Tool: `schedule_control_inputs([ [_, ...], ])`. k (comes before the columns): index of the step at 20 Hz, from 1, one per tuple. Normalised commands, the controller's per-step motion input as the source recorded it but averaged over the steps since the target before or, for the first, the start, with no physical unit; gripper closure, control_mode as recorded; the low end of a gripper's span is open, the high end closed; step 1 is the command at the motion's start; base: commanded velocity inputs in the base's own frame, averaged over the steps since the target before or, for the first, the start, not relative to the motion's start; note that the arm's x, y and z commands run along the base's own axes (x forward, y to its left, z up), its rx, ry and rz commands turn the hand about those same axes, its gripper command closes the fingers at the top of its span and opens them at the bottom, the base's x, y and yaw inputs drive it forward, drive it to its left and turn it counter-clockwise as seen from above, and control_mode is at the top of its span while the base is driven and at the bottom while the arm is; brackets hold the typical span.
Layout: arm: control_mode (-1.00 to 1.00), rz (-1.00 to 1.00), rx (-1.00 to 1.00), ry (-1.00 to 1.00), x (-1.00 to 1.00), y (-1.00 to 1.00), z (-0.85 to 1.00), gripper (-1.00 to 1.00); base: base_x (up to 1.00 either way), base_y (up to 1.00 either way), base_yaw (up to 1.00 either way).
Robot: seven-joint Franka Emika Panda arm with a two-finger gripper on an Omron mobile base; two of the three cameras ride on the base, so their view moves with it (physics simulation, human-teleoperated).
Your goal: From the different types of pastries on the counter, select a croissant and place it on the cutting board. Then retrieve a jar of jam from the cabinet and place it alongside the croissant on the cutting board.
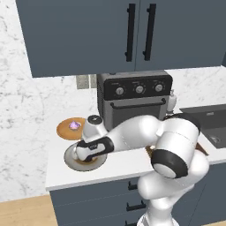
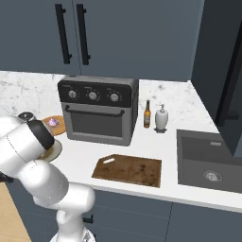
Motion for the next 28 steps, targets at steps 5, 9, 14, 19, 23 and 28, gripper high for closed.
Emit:
schedule_control_inputs([
  [5, -1.0, 0.04, 0.0, 0.0, 0.13, 0.0, -0.27, -1.0, 0.0, 0.0, 0.0],
  [9, -1.0, 0.0, -0.07, 0.0, 0.06, 0.28, -0.58, 1.0, 0.0, 0.0, 0.0],
  [14, -1.0, 0.01, -0.09, 0.03, 0.01, 0.33, -0.29, 1.0, 0.0, 0.0, 0.0],
  [19, -1.0, 0.01, 0.0, -0.26, -0.13, 0.01, 0.12, 1.0, 0.0, 0.0, 0.0],
  [23, -1.0, 0.08, 0.0, -0.15, -0.16, -0.04, 0.42, 1.0, 0.0, 0.0, 0.0],
  [28, -1.0, 0.1, 0.0, -0.02, -0.13, -0.26, 0.58, 1.0, 0.0, 0.0, 0.0],
])
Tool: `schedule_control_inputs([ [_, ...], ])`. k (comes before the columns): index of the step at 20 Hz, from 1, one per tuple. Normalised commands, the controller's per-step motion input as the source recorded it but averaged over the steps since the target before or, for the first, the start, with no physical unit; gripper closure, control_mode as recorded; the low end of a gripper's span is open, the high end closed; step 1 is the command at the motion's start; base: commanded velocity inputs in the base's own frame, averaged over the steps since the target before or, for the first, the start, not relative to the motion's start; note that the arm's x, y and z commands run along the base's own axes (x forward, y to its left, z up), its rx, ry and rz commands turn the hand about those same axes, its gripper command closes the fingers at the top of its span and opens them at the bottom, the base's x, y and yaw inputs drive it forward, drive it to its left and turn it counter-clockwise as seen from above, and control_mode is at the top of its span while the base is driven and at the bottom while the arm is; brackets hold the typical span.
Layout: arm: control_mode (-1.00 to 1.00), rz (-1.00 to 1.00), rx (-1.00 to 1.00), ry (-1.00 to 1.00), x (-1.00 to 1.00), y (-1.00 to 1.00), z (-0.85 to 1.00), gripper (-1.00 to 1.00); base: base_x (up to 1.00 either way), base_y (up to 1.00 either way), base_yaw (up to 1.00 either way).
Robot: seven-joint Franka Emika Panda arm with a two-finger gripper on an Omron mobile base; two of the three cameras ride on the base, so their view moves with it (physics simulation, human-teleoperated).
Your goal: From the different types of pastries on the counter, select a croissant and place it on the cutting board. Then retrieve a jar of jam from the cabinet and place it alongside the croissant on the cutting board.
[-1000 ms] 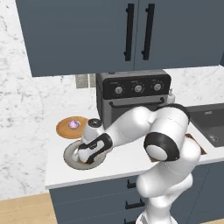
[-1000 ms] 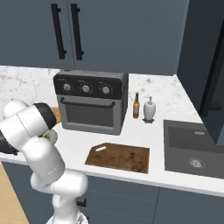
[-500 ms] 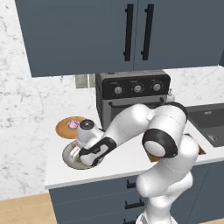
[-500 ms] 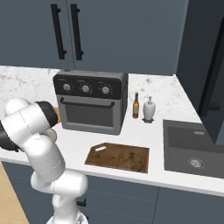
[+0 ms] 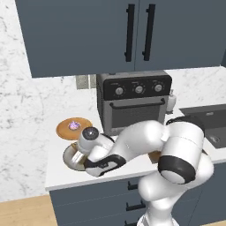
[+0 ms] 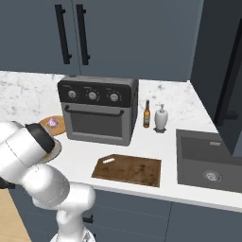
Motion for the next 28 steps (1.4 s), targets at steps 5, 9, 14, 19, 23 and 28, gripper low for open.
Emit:
schedule_control_inputs([
  [5, -1.0, 0.01, 0.0, 0.17, -0.01, -0.25, 1.0, 1.0, 0.0, 0.0, 0.0],
  [9, -1.0, 0.0, -0.01, 0.1, -0.16, -0.24, 0.77, 1.0, 0.0, 0.0, 0.0],
  [14, -1.0, 0.0, -0.05, 0.0, -0.07, -0.42, 0.17, 1.0, 0.0, 0.0, 0.0],
  [19, -1.0, 0.0, -0.03, -0.01, -0.07, -0.64, 0.0, 1.0, 0.0, 0.0, 0.0],
  [23, -1.0, 0.0, 0.0, 0.0, -0.02, -0.79, 0.04, 1.0, 0.0, 0.0, 0.0],
  [28, -1.0, -0.01, 0.0, 0.0, -0.03, -0.74, 0.0, 1.0, 0.0, 0.0, 0.0],
])
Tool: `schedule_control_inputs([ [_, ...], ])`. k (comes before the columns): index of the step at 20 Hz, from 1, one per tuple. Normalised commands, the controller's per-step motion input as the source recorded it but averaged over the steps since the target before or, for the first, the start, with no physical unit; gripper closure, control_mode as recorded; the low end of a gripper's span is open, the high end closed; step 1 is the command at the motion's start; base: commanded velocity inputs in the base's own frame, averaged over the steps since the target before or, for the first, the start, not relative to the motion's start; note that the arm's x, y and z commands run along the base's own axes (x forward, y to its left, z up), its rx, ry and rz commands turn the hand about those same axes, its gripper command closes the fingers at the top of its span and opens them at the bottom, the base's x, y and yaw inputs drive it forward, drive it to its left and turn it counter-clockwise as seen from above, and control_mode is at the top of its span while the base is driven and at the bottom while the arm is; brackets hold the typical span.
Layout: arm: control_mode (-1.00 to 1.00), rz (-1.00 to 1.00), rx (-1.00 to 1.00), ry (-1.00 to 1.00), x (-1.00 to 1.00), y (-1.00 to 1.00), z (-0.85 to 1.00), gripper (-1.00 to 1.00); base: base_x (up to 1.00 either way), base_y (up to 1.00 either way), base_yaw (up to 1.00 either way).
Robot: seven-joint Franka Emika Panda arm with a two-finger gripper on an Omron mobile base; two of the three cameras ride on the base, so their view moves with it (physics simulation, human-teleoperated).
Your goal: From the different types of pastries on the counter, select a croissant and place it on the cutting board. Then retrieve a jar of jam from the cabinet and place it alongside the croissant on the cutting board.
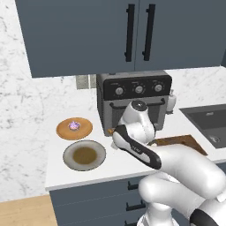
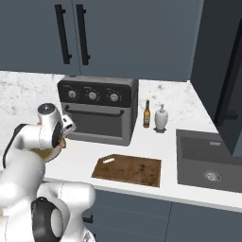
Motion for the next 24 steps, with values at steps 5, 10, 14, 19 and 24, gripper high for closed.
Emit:
schedule_control_inputs([
  [5, -1.0, -0.03, 0.0, 0.0, -0.09, -0.74, 0.0, 1.0, 0.0, 0.0, 0.0],
  [10, -1.0, -0.03, 0.0, 0.0, -0.03, -0.71, -0.02, 1.0, 0.0, 0.0, 0.0],
  [14, -1.0, -0.04, 0.0, 0.0, -0.01, -0.74, -0.04, 1.0, 0.0, 0.0, 0.0],
  [19, -1.0, -0.08, 0.0, 0.0, 0.0, -0.69, -0.04, 1.0, 0.0, 0.0, 0.0],
  [24, -1.0, -0.06, -0.02, 0.01, -0.01, -0.47, -0.25, 1.0, 0.0, 0.0, 0.0],
])
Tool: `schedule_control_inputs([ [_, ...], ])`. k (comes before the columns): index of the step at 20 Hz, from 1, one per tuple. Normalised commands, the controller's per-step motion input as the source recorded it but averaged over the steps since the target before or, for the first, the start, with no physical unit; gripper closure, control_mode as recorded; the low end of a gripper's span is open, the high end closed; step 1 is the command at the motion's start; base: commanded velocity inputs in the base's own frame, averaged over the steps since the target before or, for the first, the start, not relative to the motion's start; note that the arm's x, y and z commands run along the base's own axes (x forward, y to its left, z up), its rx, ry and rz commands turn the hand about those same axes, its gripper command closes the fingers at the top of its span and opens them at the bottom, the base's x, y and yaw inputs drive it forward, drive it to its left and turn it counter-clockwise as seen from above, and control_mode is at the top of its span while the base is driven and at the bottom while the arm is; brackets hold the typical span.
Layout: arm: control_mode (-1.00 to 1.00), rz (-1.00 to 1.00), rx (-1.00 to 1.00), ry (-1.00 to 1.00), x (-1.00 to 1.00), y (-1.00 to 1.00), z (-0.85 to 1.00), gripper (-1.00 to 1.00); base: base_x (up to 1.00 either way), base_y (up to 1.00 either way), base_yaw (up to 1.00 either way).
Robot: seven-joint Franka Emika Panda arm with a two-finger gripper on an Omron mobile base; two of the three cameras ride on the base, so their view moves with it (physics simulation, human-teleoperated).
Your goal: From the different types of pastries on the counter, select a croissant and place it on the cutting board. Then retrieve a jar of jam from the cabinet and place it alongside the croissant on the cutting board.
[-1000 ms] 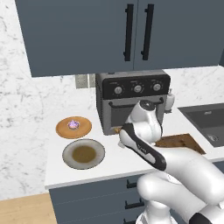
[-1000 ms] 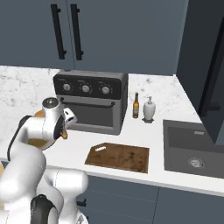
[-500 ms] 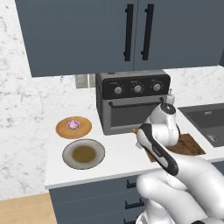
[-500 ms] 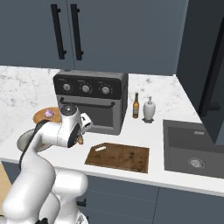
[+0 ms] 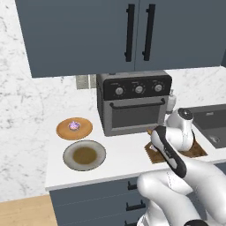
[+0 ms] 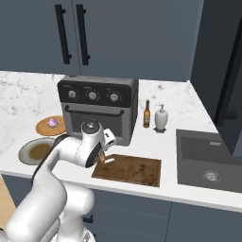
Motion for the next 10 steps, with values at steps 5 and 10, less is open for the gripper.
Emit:
schedule_control_inputs([
  [5, -1.0, 0.0, -0.03, 0.11, 0.01, 0.01, -0.07, 1.0, 0.0, 0.0, 0.0],
  [10, -1.0, 0.0, -0.05, 0.12, 0.01, -0.18, -0.12, 1.0, 0.0, 0.0, 0.0],
])
